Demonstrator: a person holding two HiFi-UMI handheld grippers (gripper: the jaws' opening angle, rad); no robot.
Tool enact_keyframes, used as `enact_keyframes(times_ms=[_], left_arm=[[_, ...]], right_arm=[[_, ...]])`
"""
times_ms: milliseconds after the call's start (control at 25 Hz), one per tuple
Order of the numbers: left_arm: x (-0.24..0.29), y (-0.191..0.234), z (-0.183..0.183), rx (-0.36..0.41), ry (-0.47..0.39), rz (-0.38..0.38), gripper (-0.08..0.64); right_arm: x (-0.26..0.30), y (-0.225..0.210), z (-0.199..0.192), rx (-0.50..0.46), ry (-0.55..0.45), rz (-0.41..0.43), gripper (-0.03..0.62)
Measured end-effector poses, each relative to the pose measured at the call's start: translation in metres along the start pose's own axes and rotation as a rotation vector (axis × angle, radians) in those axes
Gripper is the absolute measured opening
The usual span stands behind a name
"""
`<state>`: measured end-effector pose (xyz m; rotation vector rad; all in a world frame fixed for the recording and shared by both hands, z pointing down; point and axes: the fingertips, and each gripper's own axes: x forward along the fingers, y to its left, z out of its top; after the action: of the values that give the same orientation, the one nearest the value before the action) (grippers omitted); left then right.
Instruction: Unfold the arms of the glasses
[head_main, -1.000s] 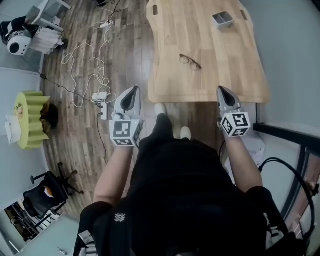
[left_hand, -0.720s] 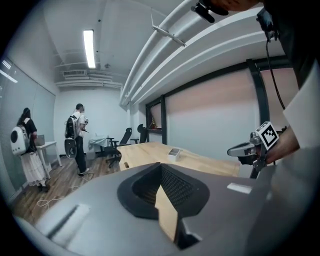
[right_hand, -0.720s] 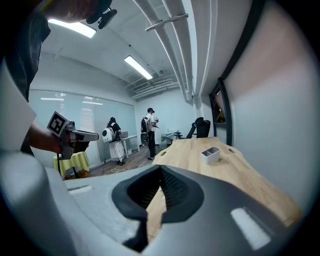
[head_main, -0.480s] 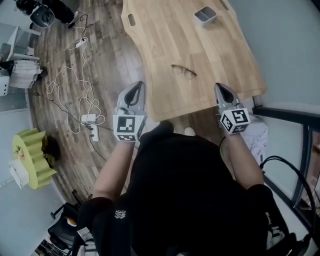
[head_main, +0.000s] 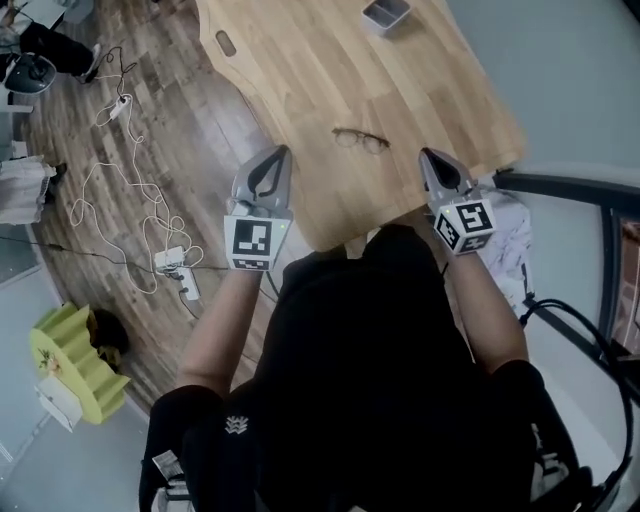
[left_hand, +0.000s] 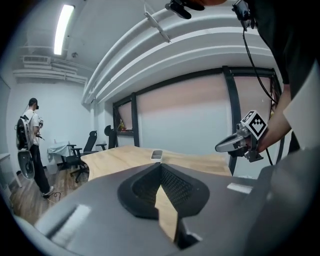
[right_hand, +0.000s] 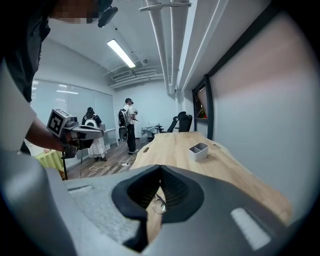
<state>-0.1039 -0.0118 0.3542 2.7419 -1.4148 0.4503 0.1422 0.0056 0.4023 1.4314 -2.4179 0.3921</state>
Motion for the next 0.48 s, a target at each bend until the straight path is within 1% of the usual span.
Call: enact_keyframes(times_ms=[160,280,360,480], left_arm=[[0.022,0.003,-0.009,-0.035,0.01,-0.012,0.006],[0.037,0.001,-0.016,-0.042,0.022,-0.022,0.006],[0.047,0.001,-0.025,-0.043,0.041,-0.017,0.006],[0.06,0.002,-0.041,-0.068,0.082,0.008,0.006]], right_arm=[[0.017,-0.003,-0.014,-0.021,0.045,0.024,0.0],[0.032,-0.014,-0.026,-0.044,0.058,0.026,0.0],[0.046,-0.017,-0.038,-0.046,0.072,0.062,0.002],[0.069,-0.02,-0.058,-0.017,0.098,0.121,0.0]])
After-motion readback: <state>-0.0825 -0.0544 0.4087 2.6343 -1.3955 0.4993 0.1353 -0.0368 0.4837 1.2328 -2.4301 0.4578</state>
